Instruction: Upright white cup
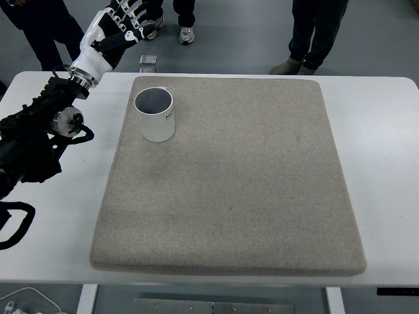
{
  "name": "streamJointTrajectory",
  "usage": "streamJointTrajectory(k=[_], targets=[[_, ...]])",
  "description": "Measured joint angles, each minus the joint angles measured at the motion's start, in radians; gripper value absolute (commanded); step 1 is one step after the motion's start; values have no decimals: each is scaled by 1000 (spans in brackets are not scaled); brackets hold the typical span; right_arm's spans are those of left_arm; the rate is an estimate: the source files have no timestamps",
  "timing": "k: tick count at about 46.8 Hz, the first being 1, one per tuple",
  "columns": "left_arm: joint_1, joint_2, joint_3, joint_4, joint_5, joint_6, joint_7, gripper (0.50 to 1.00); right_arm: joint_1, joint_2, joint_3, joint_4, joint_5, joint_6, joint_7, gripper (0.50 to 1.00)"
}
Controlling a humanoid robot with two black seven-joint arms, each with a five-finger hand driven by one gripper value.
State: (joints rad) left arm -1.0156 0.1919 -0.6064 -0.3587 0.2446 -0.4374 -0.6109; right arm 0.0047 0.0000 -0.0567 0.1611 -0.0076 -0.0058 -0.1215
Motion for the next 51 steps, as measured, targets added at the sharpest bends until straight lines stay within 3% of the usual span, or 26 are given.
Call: streamJointTrajectory(k=[17, 25, 32, 40, 51], targets=[[-24, 4, -2, 25, -250, 9, 12, 981, 14, 0, 0, 0, -1, 0, 0, 930], [-25, 9, -2, 31, -329, 14, 177, 981, 14, 0, -3, 0, -2, 3, -1, 930], [-22, 7, -4, 49, -382, 57, 323, 984, 14, 0, -3, 0, -2, 4, -1, 930], [-22, 7, -5, 50, -440, 76, 436, 981, 14, 0, -3, 1, -2, 4, -1, 930], [-18, 6, -51, 89, -553, 78, 551, 984, 14, 0, -3, 2, -3, 4, -1, 930]])
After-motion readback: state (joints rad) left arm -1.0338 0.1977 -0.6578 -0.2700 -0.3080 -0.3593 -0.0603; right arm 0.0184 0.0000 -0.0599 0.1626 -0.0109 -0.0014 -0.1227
